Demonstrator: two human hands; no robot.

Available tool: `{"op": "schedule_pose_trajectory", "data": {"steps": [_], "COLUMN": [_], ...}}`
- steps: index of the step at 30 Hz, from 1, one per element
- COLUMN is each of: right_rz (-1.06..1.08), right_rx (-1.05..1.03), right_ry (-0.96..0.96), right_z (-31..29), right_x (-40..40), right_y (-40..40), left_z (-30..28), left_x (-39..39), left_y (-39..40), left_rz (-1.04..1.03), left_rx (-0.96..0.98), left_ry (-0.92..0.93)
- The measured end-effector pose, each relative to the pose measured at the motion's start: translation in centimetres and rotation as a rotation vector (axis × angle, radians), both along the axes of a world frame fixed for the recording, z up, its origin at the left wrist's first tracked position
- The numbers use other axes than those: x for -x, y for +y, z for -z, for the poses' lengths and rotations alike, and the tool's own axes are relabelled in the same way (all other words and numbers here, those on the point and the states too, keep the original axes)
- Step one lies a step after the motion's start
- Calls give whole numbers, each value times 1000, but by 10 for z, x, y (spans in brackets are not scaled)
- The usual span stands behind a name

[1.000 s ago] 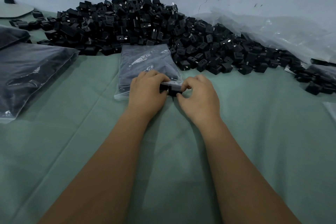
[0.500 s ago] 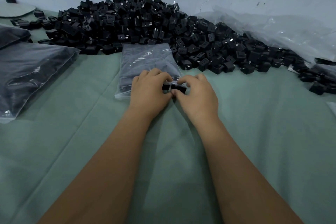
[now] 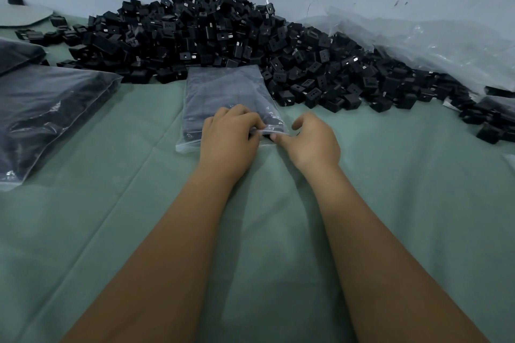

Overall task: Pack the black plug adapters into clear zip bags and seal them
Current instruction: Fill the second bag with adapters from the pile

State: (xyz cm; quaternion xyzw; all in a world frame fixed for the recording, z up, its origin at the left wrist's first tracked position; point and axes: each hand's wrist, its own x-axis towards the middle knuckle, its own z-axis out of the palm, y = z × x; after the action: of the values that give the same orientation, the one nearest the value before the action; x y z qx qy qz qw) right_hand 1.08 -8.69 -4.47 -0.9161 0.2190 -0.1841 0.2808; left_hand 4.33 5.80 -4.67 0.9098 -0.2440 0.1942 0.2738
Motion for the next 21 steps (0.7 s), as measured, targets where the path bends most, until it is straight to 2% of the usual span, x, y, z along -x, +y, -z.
{"op": "schedule_pose_trajectory", "data": {"steps": [3,7,15,19,21], "right_rz": [-30,-44,-26,-181,-255], "right_rx": [-7,-36,50,-37,-33], "right_ry": [35,-23,-30,-186,-201], "right_z": [0,5,6,10,10], "right_x": [-3,-1,-3,1,-1], "right_y": [-3,-2,2,-1,-1], "left_z": [-1,0,-1,-1,-1], "left_x": [0,0,1,1,2], "left_y": [0,-1,0,1,0], "left_rz": [2,-3,8,20,9], "left_rx": [-5,-10,-13,-14,-5], "left_ry": [4,1,1,-14,-36]}}
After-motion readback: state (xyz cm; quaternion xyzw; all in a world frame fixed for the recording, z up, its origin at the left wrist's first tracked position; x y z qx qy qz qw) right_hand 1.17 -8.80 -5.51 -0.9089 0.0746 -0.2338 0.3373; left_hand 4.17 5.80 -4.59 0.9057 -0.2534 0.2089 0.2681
